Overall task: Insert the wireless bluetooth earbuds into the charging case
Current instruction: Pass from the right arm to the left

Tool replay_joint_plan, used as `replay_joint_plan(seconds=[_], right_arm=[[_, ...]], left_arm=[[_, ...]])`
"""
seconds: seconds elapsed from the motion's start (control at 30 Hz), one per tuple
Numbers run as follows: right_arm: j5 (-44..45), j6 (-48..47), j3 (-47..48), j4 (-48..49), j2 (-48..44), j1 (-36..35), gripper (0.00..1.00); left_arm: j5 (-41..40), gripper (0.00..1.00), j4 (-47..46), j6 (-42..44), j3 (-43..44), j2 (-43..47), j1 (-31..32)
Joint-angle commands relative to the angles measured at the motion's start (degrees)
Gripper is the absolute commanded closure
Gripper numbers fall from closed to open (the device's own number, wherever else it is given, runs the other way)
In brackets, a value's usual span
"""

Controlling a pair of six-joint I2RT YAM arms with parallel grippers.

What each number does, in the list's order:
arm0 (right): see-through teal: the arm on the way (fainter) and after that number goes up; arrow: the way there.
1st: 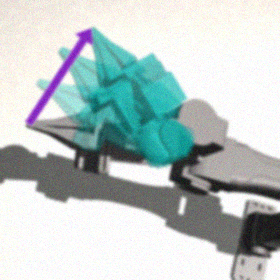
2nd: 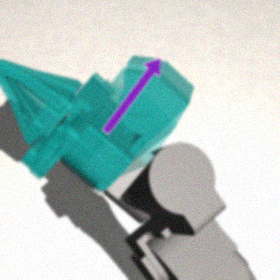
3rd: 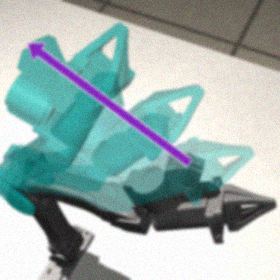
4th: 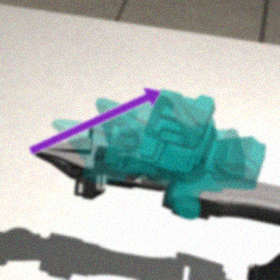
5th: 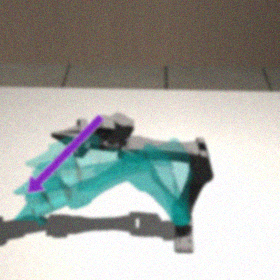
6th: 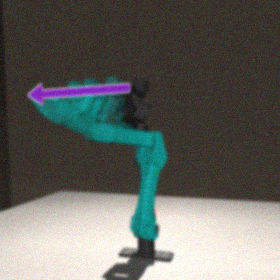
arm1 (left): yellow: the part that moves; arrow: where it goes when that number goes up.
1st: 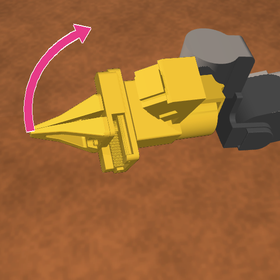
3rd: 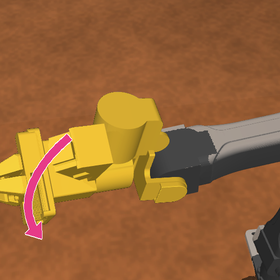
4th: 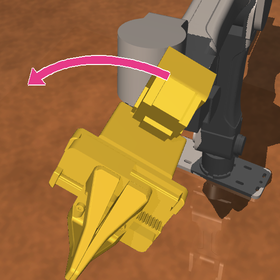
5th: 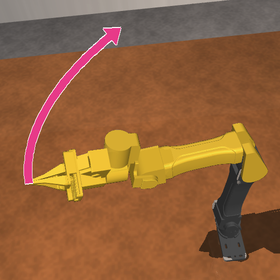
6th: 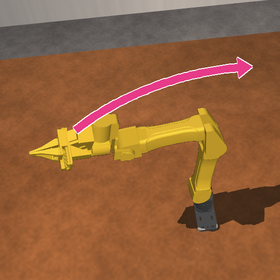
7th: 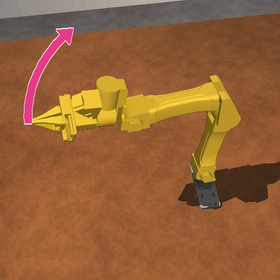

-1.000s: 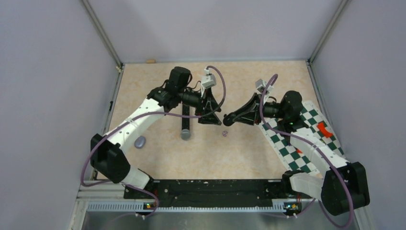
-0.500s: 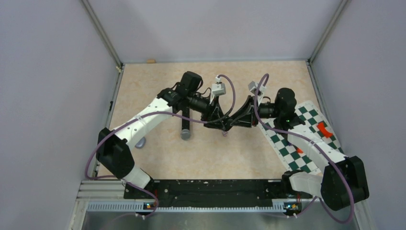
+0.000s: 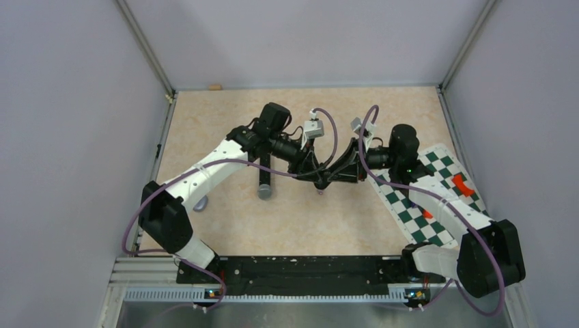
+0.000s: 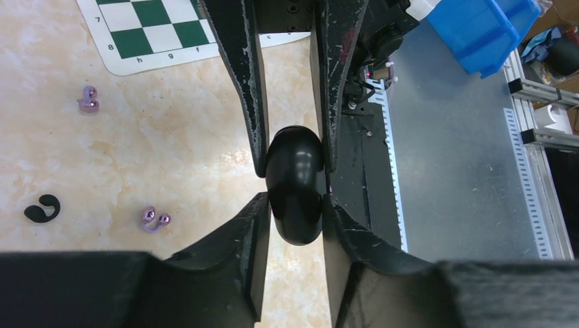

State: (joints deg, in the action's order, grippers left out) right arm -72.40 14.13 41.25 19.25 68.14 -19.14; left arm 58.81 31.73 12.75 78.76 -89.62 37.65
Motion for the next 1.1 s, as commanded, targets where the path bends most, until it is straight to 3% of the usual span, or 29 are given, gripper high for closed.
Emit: replay_joint_plan(seconds=[0.0, 0.1, 0.23, 0.3, 0.4, 0.43, 0.53, 0.67, 0.83, 1.07], right_arm=[[-0.47, 0.13, 1.95, 3.72, -0.09, -0.81, 1.00], [-0.39, 0.09, 1.90, 3.79, -0.07, -0.81, 1.00], [0.02, 0.22, 1.99, 4.08, -0.19, -0.82, 1.00], [0.52, 0.53, 2.12, 4.27, -0.41, -0.75, 0.84], [2.60, 1.16, 3.28, 3.97, -0.86, -0.51, 0.39], [3.70, 1.46, 4.02, 3.28, -1.08, -0.22, 0.29], [7.22, 1.93, 5.88, 1.75, -2.22, 2.13, 0.17], [11.10, 4.06, 2.83, 7.47, -4.86, 4.09, 0.15], [14.99, 11.07, -5.10, 22.94, -5.93, 4.16, 0.14], [22.22, 15.89, -8.04, 29.67, -2.45, 4.14, 0.21]], left_arm=[[1.66, 0.67, 0.18, 0.95, 2.04, -0.54, 0.74], [1.74, 0.82, 0.18, 0.91, 2.12, -0.64, 0.76], [2.16, 0.88, 0.12, 0.64, 2.19, -0.77, 0.76], [2.44, 0.91, -0.33, -0.04, 2.17, -0.64, 0.77], [1.76, 0.98, -2.76, -2.92, 1.46, 0.01, 0.68], [1.17, 0.99, -4.18, -4.35, 0.95, 0.38, 0.64], [-1.30, 1.00, -9.75, -10.15, -1.47, 1.81, -0.10], [-4.71, 1.00, -19.30, -19.61, -5.17, 4.21, -2.38], [-7.43, 1.00, -30.69, -31.34, -11.03, 6.44, -5.25], [-6.77, 1.00, -52.21, -46.41, -22.59, 8.37, -7.22]])
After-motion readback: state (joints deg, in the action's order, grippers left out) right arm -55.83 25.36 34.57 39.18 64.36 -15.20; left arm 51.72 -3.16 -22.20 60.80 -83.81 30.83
